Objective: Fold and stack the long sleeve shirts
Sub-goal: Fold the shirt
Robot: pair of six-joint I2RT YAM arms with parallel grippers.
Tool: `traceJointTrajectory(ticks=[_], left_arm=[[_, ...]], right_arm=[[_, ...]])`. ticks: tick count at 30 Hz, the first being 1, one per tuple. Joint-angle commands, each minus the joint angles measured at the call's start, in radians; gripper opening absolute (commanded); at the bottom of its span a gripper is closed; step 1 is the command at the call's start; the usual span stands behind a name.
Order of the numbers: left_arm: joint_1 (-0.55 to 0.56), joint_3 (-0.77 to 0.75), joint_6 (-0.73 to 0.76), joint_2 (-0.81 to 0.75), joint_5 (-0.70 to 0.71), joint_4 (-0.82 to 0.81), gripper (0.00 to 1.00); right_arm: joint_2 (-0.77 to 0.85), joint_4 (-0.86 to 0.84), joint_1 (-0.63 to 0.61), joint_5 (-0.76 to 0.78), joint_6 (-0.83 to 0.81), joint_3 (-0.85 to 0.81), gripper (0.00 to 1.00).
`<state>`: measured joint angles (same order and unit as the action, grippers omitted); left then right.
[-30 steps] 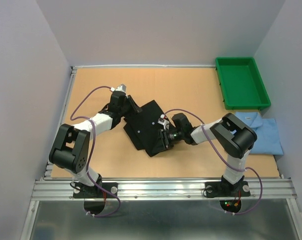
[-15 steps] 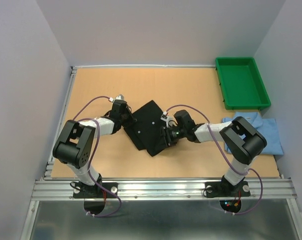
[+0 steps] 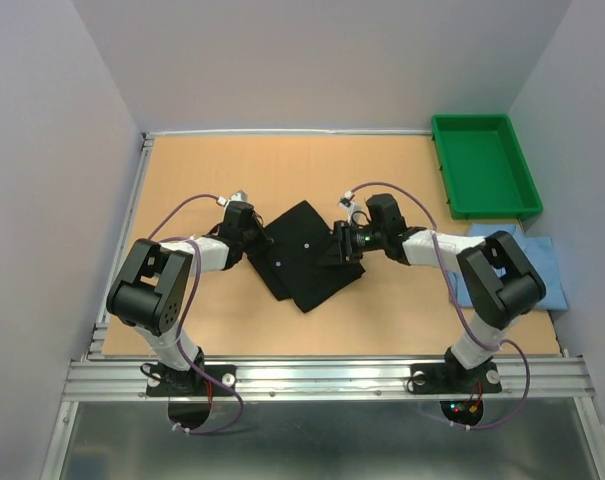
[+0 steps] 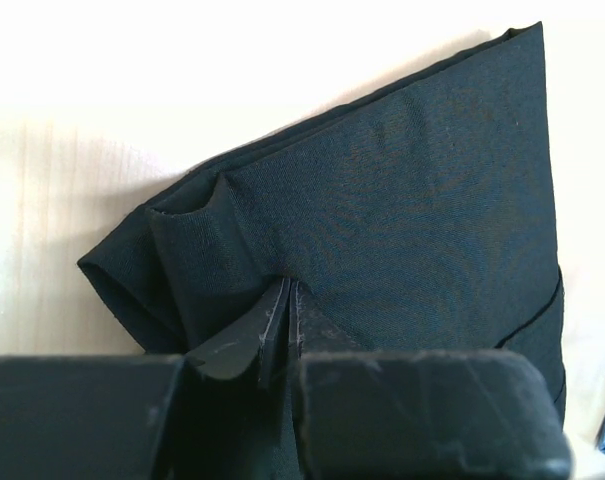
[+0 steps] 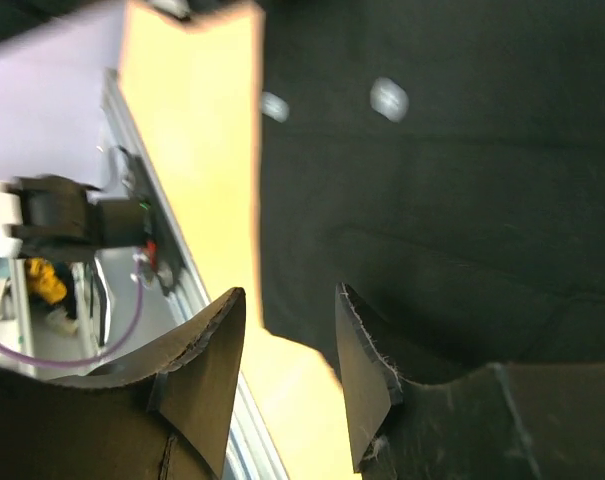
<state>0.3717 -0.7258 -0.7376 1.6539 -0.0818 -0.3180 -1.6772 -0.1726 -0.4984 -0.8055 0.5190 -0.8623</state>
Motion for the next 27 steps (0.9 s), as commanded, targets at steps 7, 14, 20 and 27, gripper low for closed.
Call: traceJointTrajectory(ticks=[7, 14, 20, 27], left_arm=[[-0.004, -0.001, 0.018, -0.022, 0.042, 0.042, 0.16], [-0.011, -0.018, 0.024, -0.006, 0.036, 0.046, 0.16], [-0.011, -0.099, 0.072, -0.041, 0.004, 0.083, 0.20], [0.024, -0.078, 0.078, -0.236, -0.035, 0.062, 0.45]], right_arm=[[-0.205, -0.169, 0.104, -0.095, -0.045, 0.206, 0.46], [-0.233, -0.208, 0.142, -0.092, -0.036, 0.255, 0.46], [-0.081, -0.209, 0.141, -0.081, 0.018, 0.258, 0.46], [0.057, -0.212, 0.066, 0.021, 0.110, 0.215, 0.46]])
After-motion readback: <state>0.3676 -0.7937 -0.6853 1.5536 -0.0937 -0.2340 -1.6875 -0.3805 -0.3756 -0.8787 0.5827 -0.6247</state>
